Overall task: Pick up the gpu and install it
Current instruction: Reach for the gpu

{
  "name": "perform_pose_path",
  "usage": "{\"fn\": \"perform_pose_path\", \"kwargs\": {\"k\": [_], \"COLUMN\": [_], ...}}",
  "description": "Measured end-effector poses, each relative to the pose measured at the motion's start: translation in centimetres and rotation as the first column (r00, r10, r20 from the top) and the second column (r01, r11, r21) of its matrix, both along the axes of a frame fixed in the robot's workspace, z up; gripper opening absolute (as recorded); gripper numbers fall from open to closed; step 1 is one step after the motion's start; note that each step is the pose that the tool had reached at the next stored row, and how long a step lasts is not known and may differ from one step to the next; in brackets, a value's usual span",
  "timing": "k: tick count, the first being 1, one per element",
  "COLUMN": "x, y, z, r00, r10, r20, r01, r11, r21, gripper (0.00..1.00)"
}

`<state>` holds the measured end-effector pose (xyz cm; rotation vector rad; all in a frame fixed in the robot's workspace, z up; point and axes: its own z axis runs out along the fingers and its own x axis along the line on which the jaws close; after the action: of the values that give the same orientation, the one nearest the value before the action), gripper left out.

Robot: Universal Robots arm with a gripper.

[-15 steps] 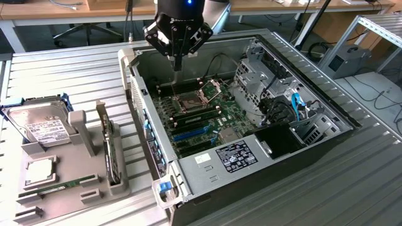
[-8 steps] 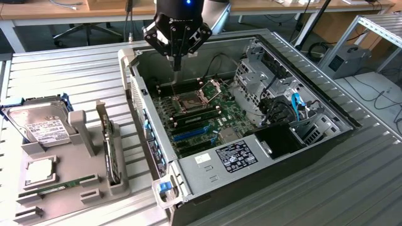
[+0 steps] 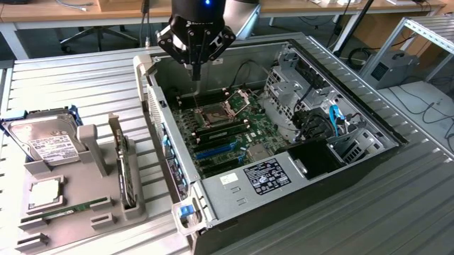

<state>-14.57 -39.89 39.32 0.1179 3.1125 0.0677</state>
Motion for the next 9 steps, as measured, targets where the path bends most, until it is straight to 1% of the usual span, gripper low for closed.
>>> {"fn": "perform_pose_path", "kwargs": {"k": [9], "x": [-0.55], "y": [0.0], "z": [0.0], "r00": [1.0], "r10": [0.0], "r20": [0.0], "r01": [0.0], "r11": [1.0], "r21": [0.0], "gripper": [0.11]}}
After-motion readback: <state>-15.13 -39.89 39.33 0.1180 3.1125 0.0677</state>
